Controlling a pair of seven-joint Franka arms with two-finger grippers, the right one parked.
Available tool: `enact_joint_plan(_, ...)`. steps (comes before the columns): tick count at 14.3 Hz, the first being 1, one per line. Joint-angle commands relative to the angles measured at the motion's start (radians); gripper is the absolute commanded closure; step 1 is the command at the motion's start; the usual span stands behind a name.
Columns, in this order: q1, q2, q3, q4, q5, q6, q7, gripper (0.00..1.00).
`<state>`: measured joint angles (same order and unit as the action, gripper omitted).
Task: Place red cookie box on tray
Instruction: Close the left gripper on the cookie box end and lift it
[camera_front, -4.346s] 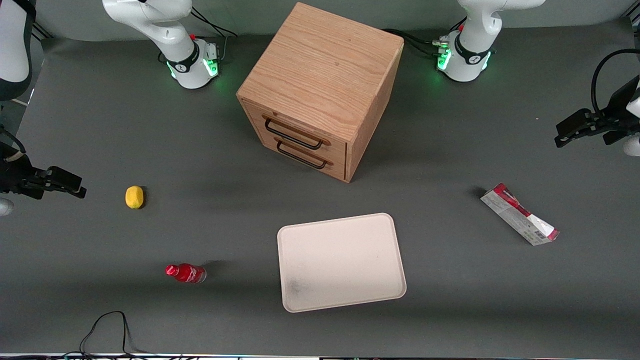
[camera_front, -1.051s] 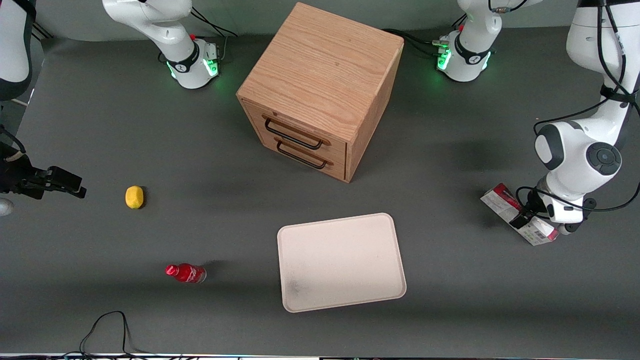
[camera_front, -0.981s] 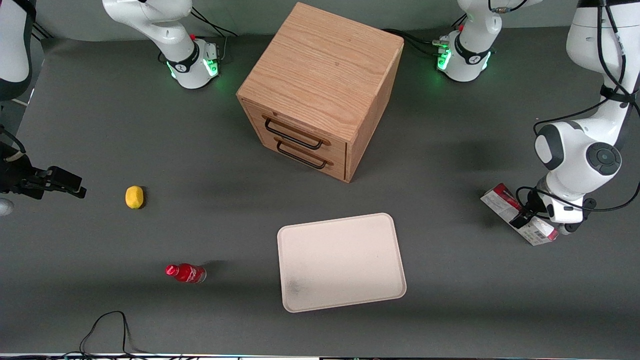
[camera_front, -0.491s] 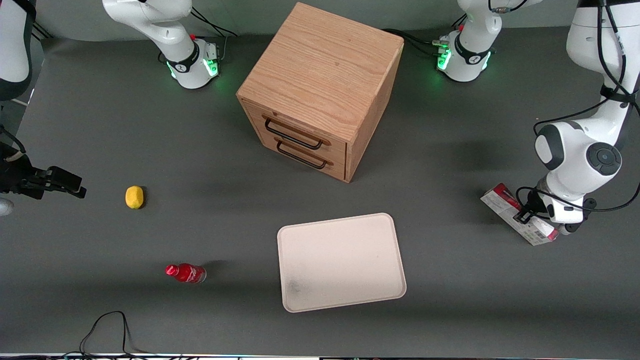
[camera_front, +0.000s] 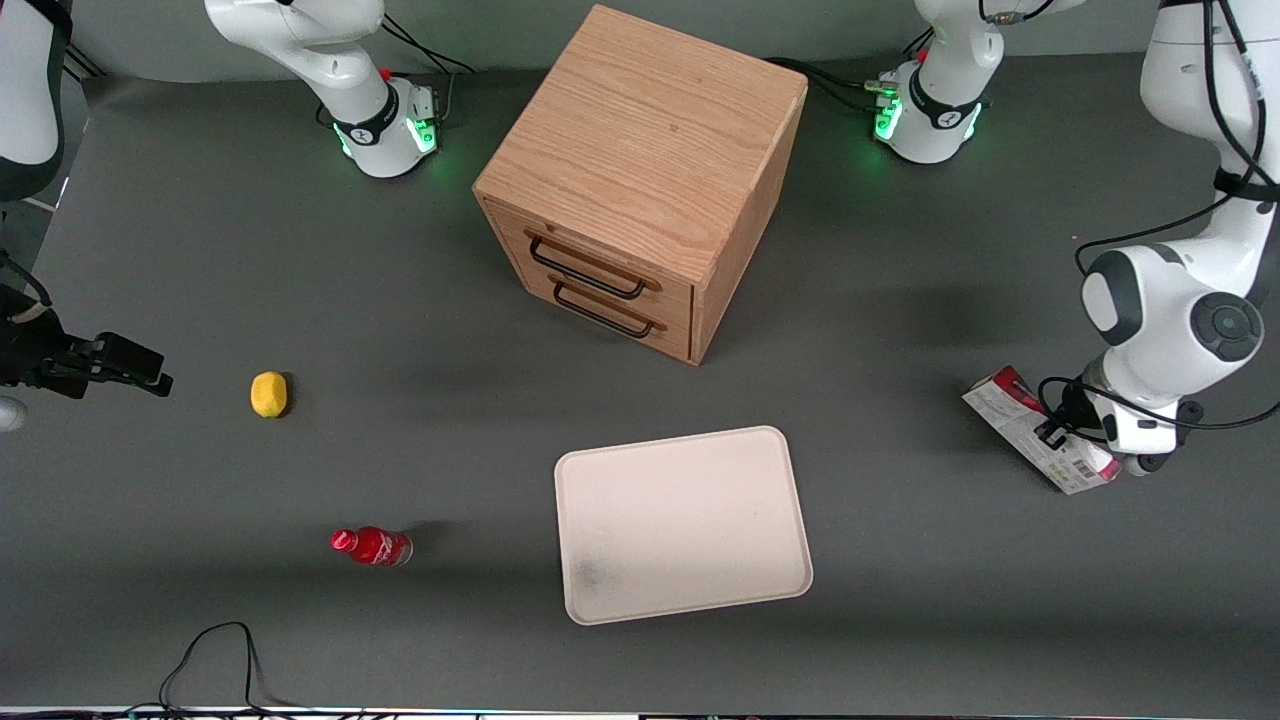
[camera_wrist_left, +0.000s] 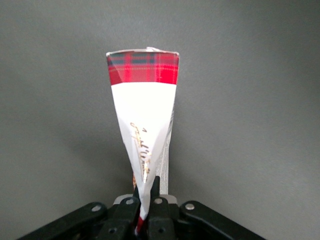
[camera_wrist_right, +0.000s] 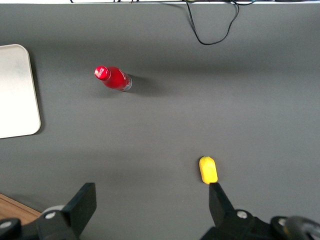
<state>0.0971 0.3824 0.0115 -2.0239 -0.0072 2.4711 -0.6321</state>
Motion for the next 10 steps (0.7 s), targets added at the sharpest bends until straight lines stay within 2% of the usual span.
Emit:
enact_joint_plan(1,-0.007,-0.077,0.004,0.059,0.013,-0.150,0.012,1.00)
enact_joint_plan(5,-0.005,-0.166,0.004,0.132,0.013,-0.322,0.141,1.00)
enact_joint_plan(10,-0.005,-0.233,0.004,0.270,0.012,-0.564,0.141,1.00)
